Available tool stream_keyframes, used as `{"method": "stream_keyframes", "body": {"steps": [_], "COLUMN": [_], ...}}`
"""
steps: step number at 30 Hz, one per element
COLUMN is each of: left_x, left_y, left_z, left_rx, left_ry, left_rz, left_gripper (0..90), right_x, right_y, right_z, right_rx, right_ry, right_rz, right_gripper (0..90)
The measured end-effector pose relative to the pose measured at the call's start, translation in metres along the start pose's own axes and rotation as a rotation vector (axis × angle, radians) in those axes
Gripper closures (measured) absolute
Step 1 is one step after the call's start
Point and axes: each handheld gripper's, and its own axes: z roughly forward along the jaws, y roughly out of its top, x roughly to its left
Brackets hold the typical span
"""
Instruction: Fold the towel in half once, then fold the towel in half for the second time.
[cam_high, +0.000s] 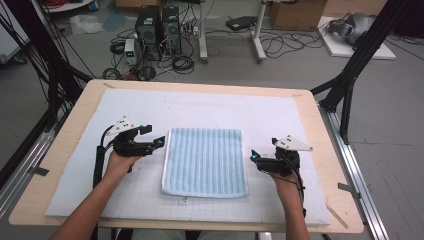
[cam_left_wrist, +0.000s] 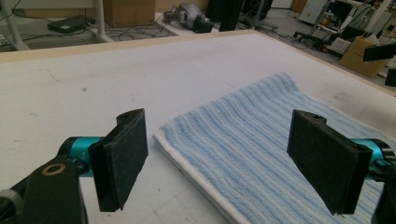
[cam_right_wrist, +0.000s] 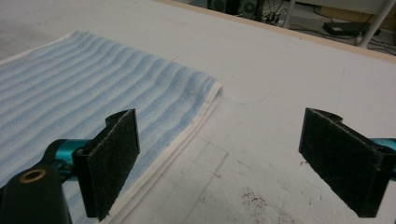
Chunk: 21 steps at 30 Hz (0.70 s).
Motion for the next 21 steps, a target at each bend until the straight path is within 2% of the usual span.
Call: {"method": "stream_keyframes", "body": {"steps": [7, 10, 17, 21], "left_x": [0.0015, 0.0032, 0.0075, 0.0077], "left_y": [-0.0017, -0.0013, -0.0032, -0.0024], "left_z": [0.003, 0.0016, 0.0032, 0.0056], "left_rx": [0.016, 0.012, 0.03, 0.032], "left_ry": [-0.002, 0.003, 0.013, 0.028], "left_rz": [-0.01, -0.016, -0.036, -0.021], "left_gripper": [20.8, 21.1, 21.6, 22.4], "right_x": [-0.0018, -0.001, -0.0023, -0.0023], "right_y": [-0.0015, -0.0019, -0.0024, -0.0025], "right_z": [0.0017, 0.0026, 0.0035, 0.0031], "right_rx": [0.019, 0.02, 0.019, 0.02], "right_ry": [-0.002, 0.001, 0.005, 0.008], "right_rz": [0.019, 0.008, 0.025, 0.019], "right_gripper": [11.7, 11.7, 11.7, 11.7]}}
